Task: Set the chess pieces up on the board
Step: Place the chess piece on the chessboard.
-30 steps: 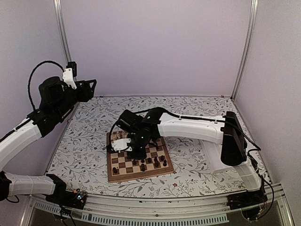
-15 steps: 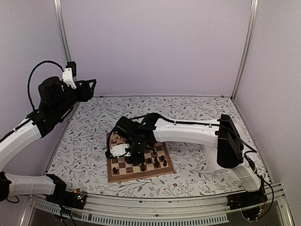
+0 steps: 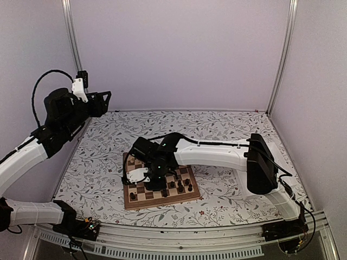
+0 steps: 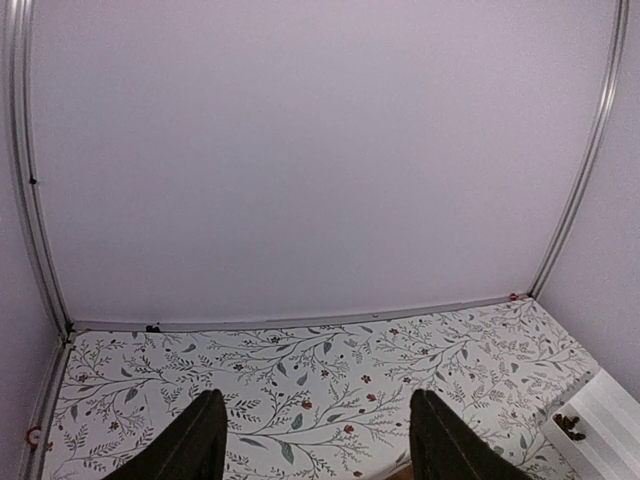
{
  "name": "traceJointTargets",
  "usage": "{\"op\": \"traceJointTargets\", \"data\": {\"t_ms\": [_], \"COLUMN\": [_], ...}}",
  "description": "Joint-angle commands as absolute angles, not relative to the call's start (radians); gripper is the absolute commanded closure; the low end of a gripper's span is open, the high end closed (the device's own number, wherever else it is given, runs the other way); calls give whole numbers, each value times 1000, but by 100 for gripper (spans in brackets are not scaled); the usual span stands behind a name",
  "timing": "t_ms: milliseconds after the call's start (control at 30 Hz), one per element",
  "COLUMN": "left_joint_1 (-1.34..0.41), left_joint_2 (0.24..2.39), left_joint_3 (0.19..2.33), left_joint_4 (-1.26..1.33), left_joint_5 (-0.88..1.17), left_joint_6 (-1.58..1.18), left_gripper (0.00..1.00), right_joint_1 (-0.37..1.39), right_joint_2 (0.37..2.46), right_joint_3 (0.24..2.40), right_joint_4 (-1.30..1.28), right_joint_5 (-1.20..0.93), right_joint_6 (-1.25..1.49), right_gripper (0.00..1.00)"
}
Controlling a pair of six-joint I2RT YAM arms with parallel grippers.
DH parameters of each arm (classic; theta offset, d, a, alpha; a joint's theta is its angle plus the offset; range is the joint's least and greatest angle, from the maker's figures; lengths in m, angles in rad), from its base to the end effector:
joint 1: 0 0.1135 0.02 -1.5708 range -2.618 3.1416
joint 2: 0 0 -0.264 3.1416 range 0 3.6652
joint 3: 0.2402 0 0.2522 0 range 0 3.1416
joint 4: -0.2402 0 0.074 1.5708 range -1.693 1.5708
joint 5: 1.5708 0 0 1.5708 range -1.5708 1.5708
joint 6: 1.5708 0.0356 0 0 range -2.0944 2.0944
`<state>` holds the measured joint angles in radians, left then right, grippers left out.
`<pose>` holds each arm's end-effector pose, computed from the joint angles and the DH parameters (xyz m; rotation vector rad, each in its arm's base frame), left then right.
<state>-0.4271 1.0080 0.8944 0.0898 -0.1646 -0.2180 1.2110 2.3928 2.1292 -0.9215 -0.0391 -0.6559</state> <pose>0.2194 -0.0935 0.3660 0.0389 1.6061 -0.3704 0.1771 0.4748 0.1858 -2.2360 1.6424 0.2006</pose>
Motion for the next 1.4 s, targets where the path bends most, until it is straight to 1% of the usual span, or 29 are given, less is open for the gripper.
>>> {"op": "traceJointTargets", "data": {"t_ms": [0, 100, 400, 700, 933, 967, 1067, 1167, 1367], "left_joint_1": [-422, -421, -422, -421, -421, -421, -421, -420, -421], "left_joint_2": [1008, 1009, 1014, 1022, 1029, 1031, 1032, 1032, 1037], "left_joint_3": [899, 900, 902, 905, 907, 907, 908, 907, 910], "left_joint_4": [91, 90, 89, 86, 84, 84, 83, 83, 81], "left_joint_5": [-150, -149, -145, -136, -128, -127, -125, -128, -128], "left_joint_6": [-223, -223, -222, -222, -224, -225, -224, -223, -213], "left_gripper": [36, 36, 36, 36, 36, 36, 36, 36, 36], "right_joint_1": [1220, 1220, 1221, 1222, 1222, 1221, 1221, 1221, 1194], "right_joint_2": [2419, 2420, 2422, 2432, 2445, 2445, 2438, 2408, 2269], "right_joint_3": [2165, 2165, 2172, 2187, 2194, 2194, 2199, 2199, 2164], "right_joint_4": [-933, -935, -939, -940, -943, -943, -942, -939, -916], "right_joint_5": [-54, -62, -71, -86, -87, -86, -86, -79, -62], "right_joint_6": [-658, -656, -650, -651, -652, -652, -649, -647, -649], "right_gripper": [83, 80, 78, 83, 83, 83, 76, 67, 63]}}
